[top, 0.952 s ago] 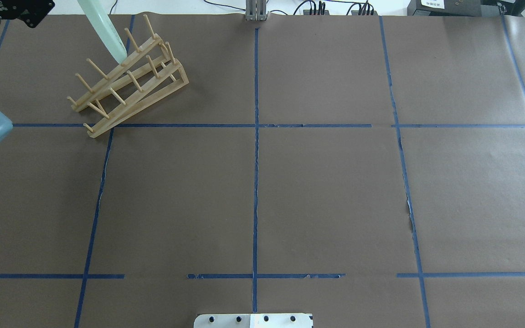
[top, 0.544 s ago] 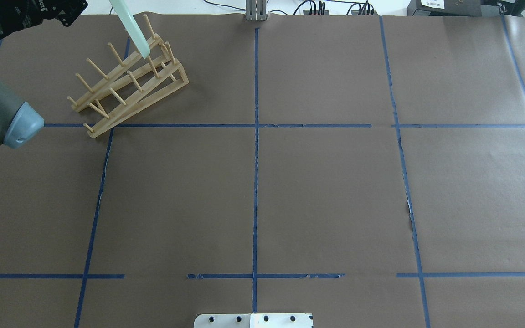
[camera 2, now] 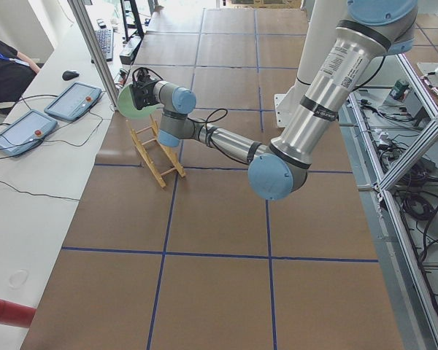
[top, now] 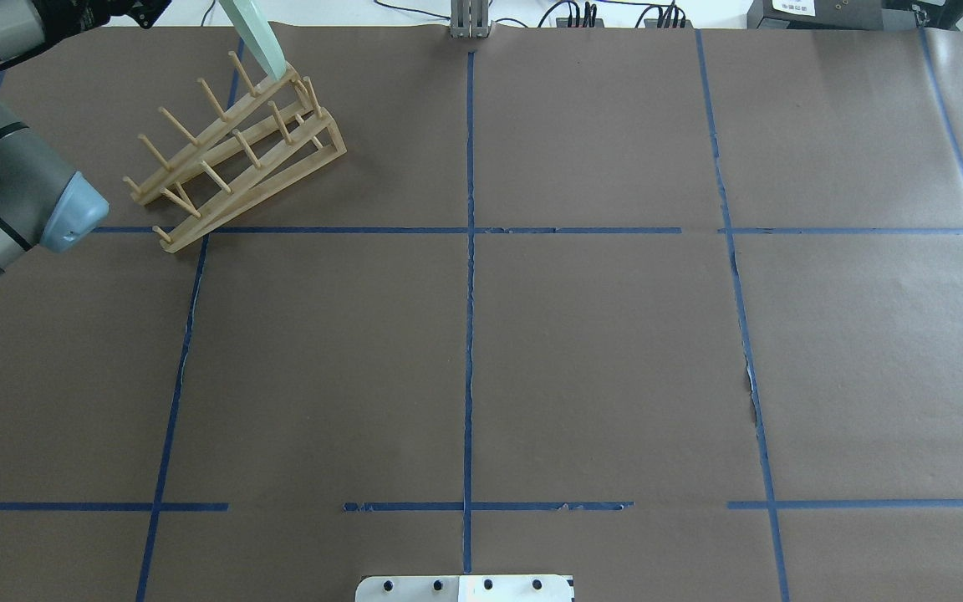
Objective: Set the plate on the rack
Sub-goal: 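Carry the upright plate with the left gripper above the rack pegs, then lower the plate between the rack pegs and open the left gripper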
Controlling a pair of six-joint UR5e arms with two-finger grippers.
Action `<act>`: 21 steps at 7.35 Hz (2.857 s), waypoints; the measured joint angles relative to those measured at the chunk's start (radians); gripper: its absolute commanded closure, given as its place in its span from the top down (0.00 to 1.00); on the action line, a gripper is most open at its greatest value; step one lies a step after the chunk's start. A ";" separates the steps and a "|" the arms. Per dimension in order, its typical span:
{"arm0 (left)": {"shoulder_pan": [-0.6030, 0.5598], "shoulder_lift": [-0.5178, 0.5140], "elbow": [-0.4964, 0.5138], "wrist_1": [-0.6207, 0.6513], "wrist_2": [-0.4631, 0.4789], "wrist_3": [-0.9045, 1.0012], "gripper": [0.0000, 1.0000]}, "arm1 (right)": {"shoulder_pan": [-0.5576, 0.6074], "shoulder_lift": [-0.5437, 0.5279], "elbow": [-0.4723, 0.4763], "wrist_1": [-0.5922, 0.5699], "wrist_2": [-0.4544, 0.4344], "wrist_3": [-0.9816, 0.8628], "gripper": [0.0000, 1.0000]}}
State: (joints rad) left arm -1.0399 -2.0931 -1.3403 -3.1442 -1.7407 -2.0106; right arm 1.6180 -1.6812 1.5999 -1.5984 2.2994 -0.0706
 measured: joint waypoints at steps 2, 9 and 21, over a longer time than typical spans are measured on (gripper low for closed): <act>0.002 -0.012 0.030 -0.001 0.010 0.001 0.00 | 0.000 0.000 0.000 0.000 0.000 0.000 1.00; 0.015 -0.036 0.111 -0.002 0.013 0.028 0.00 | 0.000 0.000 0.000 0.000 0.000 0.000 1.00; 0.086 -0.031 0.160 -0.008 0.064 0.044 1.00 | 0.000 0.000 0.000 0.000 0.000 0.000 1.00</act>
State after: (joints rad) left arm -0.9537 -2.1246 -1.1800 -3.1525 -1.6766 -1.9665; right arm 1.6177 -1.6813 1.5997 -1.5984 2.2995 -0.0705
